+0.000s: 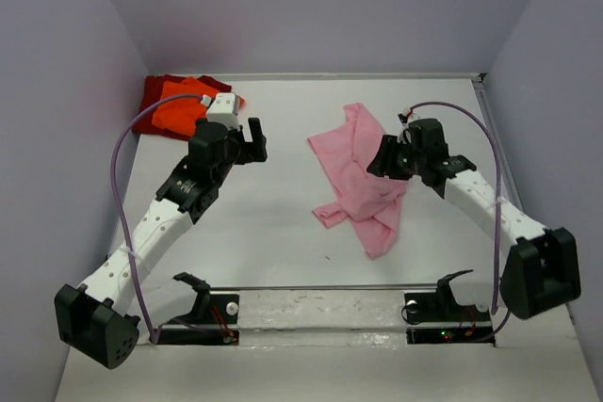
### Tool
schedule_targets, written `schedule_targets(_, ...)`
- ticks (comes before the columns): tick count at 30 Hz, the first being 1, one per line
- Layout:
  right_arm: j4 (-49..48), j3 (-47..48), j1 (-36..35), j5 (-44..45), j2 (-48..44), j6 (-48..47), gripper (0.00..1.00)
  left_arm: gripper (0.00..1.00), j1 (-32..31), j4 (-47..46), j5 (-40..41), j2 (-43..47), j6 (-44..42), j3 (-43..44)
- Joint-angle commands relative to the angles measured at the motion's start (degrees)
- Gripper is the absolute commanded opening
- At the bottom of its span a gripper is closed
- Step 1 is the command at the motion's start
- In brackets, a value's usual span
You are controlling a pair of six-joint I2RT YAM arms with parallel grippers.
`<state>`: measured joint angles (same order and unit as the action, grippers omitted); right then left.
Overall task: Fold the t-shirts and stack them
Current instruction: Move the tshirt to the center of the board, then flatten out the tshirt
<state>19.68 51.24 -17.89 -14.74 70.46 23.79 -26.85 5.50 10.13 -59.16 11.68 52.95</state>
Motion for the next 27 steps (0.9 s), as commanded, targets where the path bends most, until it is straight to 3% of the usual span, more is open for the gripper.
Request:
schedule_targets(1, -1.48, 5.61, -1.01, 9.19, 11.26, -4.63, 0.51, 0.98, 0.48, -2.16, 0.42, 0.88, 0.01, -0.48)
schedule_targets(9, -1.76, 18.52, -3.46, 19.31, 29.19, -6.3, 0.51, 0.99, 0.48, -2.25, -0.63, 0.53, 0.27, -0.56)
schedule_targets(27, 3.61, 33.83, -5.23, 22.65, 44.5, -8.15, 0.53, 0.98, 0.48, -2.33, -0.9, 1.06, 0.18, -0.57)
